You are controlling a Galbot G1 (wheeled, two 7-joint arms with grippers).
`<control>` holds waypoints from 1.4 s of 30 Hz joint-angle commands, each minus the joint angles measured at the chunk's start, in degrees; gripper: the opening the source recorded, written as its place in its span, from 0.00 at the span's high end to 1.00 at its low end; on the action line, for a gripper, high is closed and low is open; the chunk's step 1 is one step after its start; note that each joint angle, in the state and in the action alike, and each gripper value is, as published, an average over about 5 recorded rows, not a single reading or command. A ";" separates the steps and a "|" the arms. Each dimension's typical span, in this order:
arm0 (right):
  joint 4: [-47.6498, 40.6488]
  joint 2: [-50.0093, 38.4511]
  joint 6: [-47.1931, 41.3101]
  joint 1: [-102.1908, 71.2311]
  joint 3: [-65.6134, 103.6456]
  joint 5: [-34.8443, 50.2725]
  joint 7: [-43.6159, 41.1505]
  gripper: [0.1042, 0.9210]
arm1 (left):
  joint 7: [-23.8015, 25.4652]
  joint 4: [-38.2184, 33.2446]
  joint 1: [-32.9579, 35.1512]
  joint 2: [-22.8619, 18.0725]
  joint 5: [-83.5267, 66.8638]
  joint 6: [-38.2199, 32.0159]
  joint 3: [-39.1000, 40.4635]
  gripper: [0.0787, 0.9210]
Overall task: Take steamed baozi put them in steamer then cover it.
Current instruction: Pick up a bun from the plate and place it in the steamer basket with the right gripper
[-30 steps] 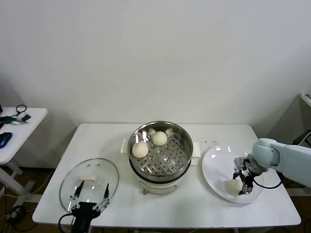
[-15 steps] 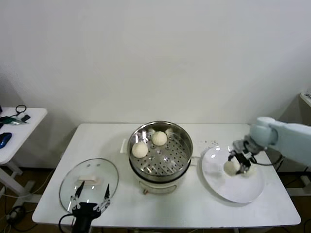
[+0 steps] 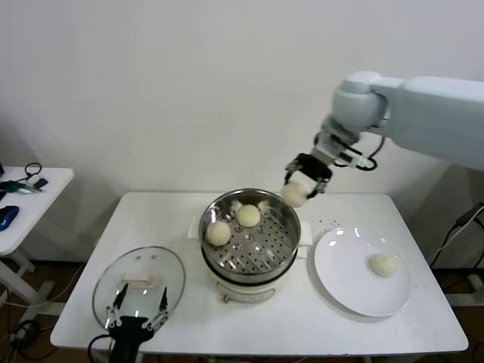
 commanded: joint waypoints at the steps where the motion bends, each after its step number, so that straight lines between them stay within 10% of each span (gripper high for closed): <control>1: 5.44 14.74 8.93 -5.29 1.90 -8.84 2.75 0.35 | -0.12 -0.14 -0.01 -0.07 -0.12 -0.06 -0.02 0.12; 28: -3.68 16.96 7.57 -23.14 2.02 -23.18 8.29 0.35 | -0.37 -0.21 0.04 -0.10 -0.41 -0.08 -0.58 0.12; 42: -6.92 4.64 4.04 -0.80 -4.46 4.96 -2.38 0.12 | -0.40 -0.16 0.30 0.13 -0.40 -0.49 -0.83 0.12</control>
